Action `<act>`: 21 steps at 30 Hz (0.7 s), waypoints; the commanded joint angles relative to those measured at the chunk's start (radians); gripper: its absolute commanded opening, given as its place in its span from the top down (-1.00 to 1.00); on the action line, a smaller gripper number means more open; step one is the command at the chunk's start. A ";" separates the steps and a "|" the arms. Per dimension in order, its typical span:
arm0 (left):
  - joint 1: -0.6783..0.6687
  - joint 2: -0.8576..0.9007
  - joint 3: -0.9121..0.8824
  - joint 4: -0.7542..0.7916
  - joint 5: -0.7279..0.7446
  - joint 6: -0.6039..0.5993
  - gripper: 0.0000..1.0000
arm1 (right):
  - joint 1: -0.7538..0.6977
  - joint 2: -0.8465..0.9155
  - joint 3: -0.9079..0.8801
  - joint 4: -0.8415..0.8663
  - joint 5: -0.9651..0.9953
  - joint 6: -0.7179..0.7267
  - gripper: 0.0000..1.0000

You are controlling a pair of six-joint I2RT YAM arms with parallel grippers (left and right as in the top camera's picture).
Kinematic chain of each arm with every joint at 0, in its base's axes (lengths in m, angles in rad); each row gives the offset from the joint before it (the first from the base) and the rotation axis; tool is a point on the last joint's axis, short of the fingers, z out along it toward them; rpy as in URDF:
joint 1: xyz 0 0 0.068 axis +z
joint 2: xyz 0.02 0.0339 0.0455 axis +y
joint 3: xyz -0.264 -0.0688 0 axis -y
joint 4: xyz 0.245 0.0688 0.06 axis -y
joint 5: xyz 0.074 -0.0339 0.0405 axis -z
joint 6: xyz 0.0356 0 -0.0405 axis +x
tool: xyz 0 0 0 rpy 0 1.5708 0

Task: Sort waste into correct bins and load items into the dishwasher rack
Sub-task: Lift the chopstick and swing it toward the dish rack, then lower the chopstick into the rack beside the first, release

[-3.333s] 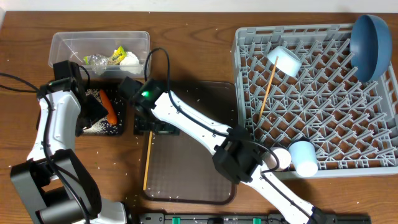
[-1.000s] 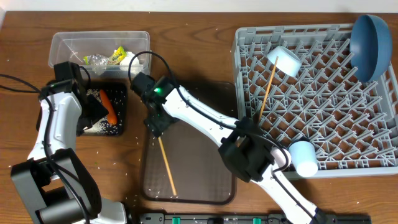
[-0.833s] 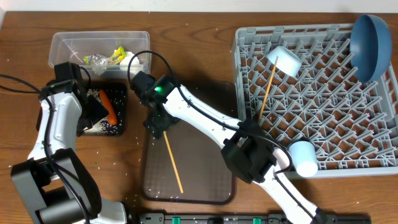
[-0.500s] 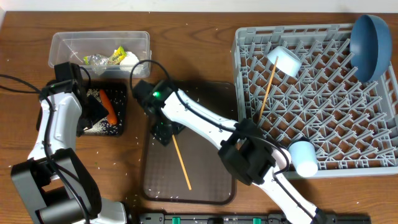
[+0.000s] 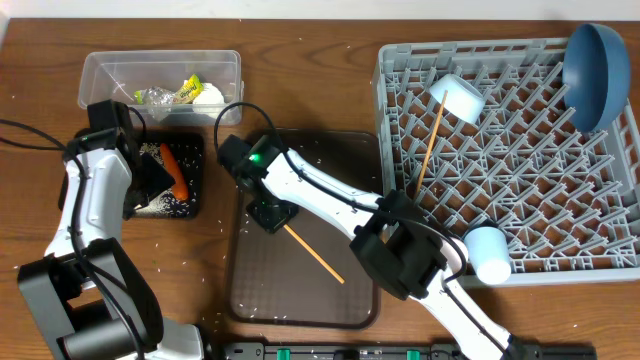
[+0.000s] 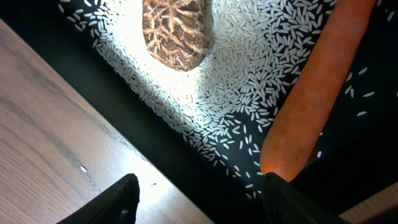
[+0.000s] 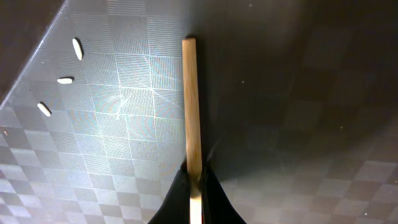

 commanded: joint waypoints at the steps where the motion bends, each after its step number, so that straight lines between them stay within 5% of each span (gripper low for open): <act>1: 0.003 0.001 -0.005 0.000 -0.017 -0.006 -0.28 | -0.040 0.012 -0.010 -0.001 -0.011 0.040 0.98; 21: 0.003 0.001 -0.005 0.000 -0.005 -0.006 -0.27 | -0.431 -0.293 0.283 -0.125 0.047 0.085 0.98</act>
